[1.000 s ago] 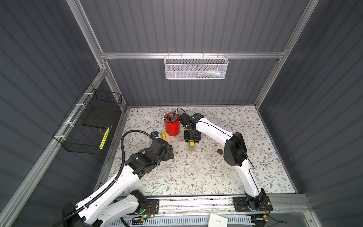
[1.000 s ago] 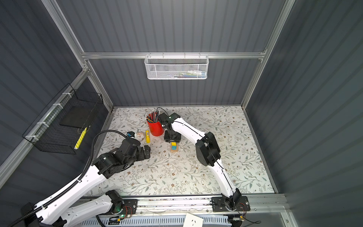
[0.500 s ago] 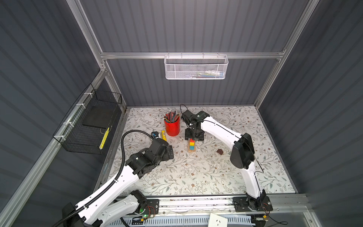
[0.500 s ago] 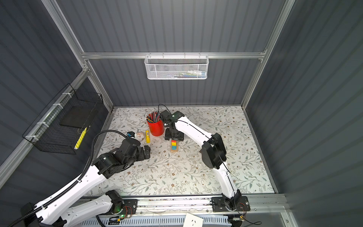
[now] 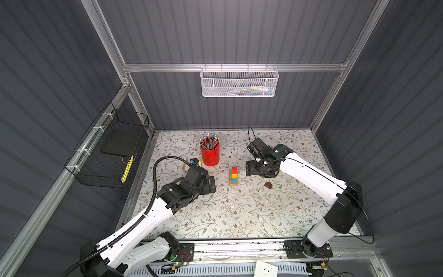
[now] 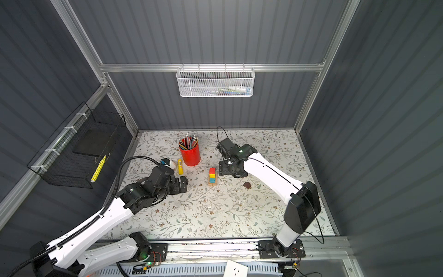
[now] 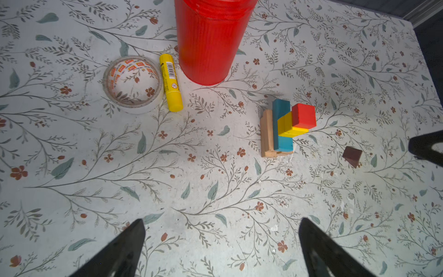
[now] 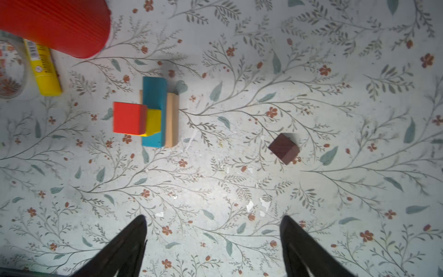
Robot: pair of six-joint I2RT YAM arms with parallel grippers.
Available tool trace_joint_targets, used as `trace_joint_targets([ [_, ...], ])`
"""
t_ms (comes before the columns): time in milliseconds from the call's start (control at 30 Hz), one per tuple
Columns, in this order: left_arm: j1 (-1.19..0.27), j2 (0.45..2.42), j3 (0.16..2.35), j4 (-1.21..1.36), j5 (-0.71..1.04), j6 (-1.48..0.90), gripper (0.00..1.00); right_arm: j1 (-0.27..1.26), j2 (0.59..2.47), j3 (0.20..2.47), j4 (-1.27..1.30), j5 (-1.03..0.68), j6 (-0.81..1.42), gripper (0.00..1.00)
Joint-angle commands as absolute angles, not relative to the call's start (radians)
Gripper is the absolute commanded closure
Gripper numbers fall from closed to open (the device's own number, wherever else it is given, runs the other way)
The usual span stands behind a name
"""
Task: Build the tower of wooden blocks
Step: 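Lift the right gripper and move it over the dark brown cube, then lower the right gripper onto the dark brown cube and close it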
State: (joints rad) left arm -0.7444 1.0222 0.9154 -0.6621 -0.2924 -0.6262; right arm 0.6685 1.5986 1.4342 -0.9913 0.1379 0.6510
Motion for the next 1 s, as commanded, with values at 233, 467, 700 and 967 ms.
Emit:
trace_joint_targets([
  [233, -0.765, 1.080, 0.884, -0.493, -0.193, -0.632, 0.00, 0.595, 1.479, 1.061, -0.822, 0.102, 0.594, 0.13],
  [467, -0.805, 1.133, 0.881, -0.437, -0.204, -0.672, 0.00, 0.594, 1.546, 0.992, -0.791, 0.115, 0.573, 0.14],
  [700, -0.816, 1.149, 0.869, -0.398, -0.224, -0.709, 0.00, 0.565, 1.619, 1.014, -0.797, 0.182, 0.553, 0.19],
  [967, -0.816, 1.152, 0.869, -0.400, -0.249, -0.712, 0.00, 0.507, 1.700, 1.059, -0.772, 0.190, 0.498, 0.29],
])
